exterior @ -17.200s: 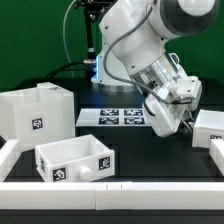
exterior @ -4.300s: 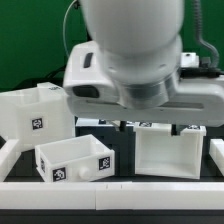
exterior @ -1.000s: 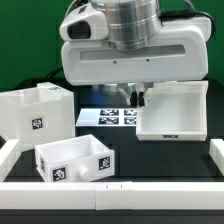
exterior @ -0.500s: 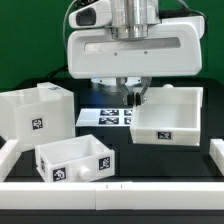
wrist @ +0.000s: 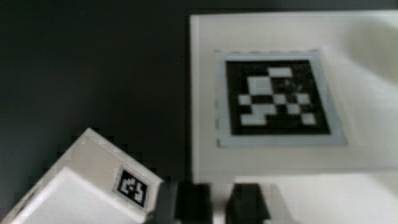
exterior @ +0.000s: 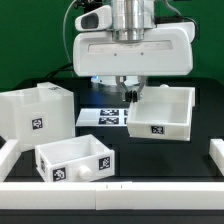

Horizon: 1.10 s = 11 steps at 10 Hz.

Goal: Assemble drawer

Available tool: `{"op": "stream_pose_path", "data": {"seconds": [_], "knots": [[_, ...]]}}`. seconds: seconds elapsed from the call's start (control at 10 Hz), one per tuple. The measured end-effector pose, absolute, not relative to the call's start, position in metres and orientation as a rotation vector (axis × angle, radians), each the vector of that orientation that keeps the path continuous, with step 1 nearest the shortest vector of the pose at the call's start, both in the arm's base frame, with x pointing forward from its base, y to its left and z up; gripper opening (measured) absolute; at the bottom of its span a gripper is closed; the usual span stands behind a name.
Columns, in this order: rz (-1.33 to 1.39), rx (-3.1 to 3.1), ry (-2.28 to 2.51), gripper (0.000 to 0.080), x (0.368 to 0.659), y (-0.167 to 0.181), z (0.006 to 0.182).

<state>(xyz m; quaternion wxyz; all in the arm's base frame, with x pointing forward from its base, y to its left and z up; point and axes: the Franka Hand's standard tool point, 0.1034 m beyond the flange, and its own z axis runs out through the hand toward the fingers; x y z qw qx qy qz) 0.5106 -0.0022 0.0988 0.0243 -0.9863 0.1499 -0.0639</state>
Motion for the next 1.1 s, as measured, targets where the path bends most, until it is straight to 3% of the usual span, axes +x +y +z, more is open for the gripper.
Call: {"op": "stream_pose_path", "data": {"seconds": [0.1,0.4,0.6,0.9,1.1], "knots": [[-0.207,-3.061,0.414,0.0034,0.509,-0.003,0.099],[-0.276,-3.139,-0.101,0.0034,0.467,-0.039,0.089],[-0.399,-3.161,0.052,0.0034,0.448,-0.055,0.091],[-0.363,-3.159,0.033,0.0034,0.447,-0.051,0.086],[-0.385,-3.176,0.018,0.0034,0.435,-0.031,0.070]]}}
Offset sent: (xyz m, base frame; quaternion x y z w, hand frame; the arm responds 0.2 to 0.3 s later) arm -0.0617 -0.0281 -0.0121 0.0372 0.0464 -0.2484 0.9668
